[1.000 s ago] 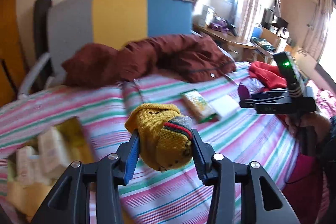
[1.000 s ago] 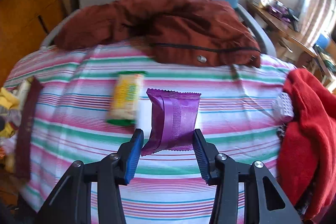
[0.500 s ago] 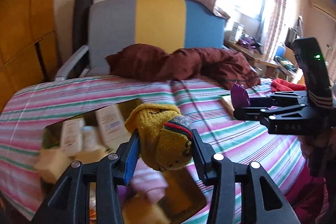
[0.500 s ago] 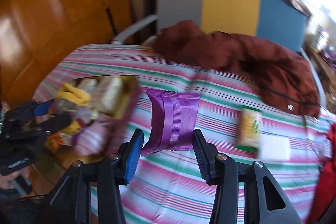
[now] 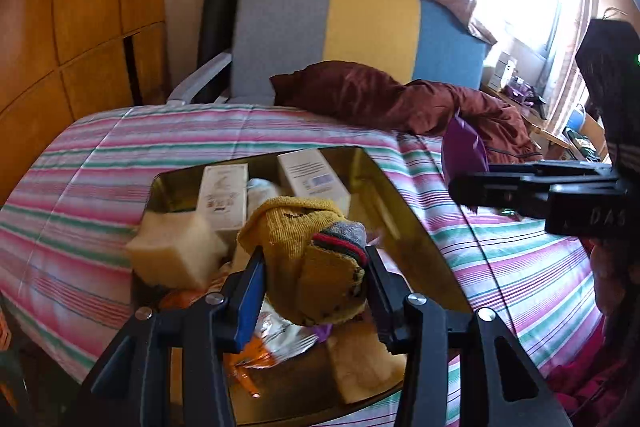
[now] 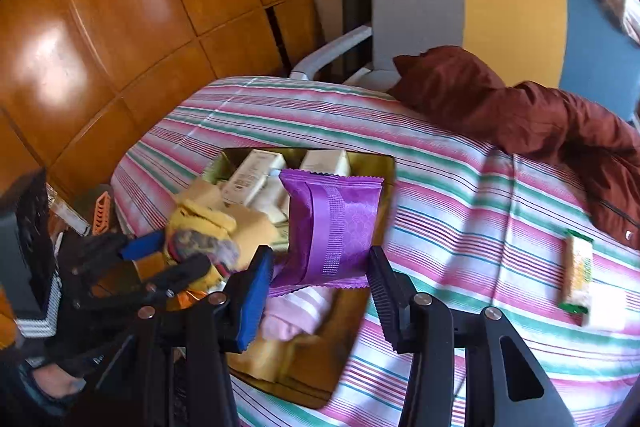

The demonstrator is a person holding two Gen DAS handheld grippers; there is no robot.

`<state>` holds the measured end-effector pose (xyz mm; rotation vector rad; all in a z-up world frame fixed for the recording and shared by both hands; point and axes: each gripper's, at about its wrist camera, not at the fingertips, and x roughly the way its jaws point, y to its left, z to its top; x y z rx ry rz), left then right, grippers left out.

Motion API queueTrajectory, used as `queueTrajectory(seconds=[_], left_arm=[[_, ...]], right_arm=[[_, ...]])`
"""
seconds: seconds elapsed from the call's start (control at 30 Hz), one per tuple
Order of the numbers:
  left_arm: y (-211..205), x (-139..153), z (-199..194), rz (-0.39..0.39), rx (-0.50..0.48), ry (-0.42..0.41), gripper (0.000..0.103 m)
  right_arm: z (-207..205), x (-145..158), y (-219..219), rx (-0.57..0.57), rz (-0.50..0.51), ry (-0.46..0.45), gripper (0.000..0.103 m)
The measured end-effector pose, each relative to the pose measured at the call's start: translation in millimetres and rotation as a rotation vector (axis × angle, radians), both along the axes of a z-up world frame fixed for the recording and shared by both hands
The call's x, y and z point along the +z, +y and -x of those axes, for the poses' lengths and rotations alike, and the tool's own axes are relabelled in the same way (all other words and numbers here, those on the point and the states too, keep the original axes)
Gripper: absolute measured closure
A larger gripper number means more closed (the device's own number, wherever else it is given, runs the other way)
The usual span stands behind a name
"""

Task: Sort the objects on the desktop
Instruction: 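Carry the plush toy with left tool while right tool carries the packet over the tray, then open the left tool to drop the plush toy while right tool drops the packet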

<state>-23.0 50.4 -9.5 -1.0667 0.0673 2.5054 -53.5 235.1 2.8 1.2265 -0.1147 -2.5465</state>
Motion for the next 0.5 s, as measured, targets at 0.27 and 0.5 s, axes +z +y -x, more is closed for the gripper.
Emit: queueTrajectory(seconds=[0.27, 0.5], left_arm=[[-3.9, -5.7, 2.6, 0.0, 0.017, -0.013, 0.045], [-3.3, 1.3, -4.4, 0.016, 0.026, 0.023, 0.026]], right_arm=[[17.1, 2.0, -20.8, 0.006, 0.029, -0.002, 0.054], [31.4, -9.4, -19.2, -0.03, 0.129, -0.034, 0.034]])
